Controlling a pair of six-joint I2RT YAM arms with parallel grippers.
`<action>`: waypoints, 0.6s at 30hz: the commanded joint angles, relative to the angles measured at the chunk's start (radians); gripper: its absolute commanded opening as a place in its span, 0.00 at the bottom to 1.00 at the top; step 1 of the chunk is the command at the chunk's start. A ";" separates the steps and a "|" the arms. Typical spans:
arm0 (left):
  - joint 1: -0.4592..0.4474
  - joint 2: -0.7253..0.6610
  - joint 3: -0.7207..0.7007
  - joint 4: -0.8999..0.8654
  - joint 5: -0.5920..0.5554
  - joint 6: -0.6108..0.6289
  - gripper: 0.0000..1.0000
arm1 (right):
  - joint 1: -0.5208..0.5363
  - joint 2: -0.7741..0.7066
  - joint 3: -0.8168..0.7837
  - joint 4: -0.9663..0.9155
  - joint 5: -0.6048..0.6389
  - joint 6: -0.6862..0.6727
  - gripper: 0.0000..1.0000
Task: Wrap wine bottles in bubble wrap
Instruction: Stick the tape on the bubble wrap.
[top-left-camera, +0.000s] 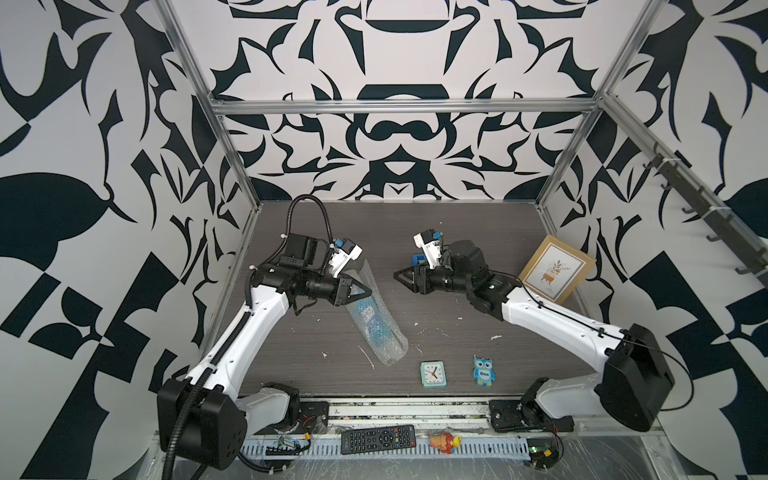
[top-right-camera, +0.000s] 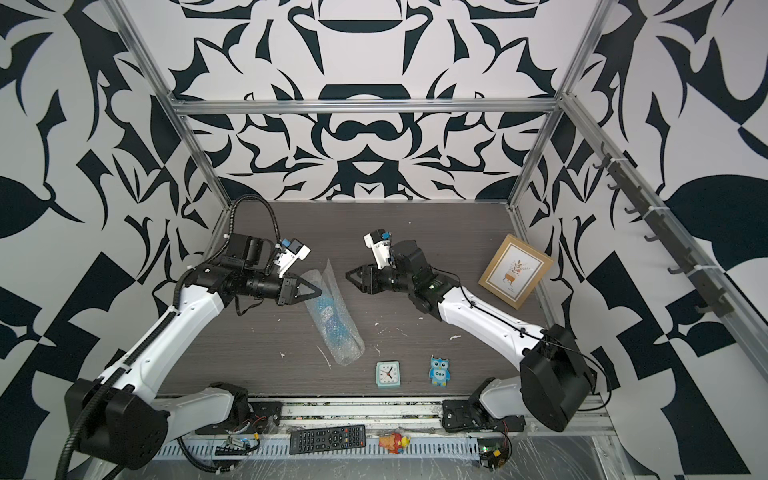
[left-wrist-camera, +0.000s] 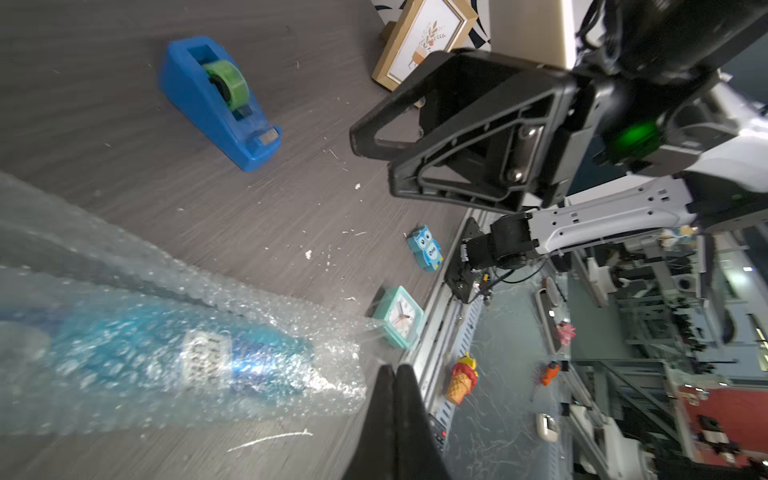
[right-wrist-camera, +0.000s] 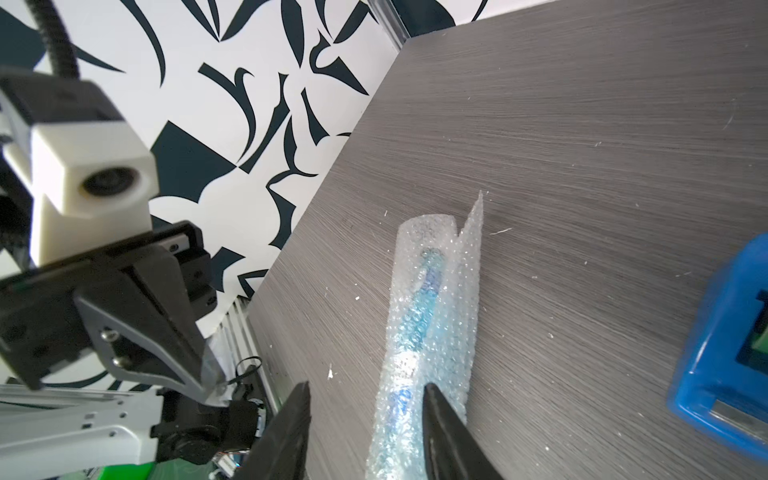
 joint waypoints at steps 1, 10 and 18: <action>-0.053 -0.037 0.029 -0.041 -0.154 0.045 0.00 | 0.016 0.007 0.111 -0.158 -0.015 0.077 0.48; -0.166 -0.044 0.065 -0.039 -0.336 0.059 0.00 | 0.116 0.090 0.260 -0.213 -0.048 0.164 0.51; -0.217 -0.041 0.076 -0.039 -0.401 0.064 0.00 | 0.127 0.130 0.281 -0.262 0.011 0.199 0.49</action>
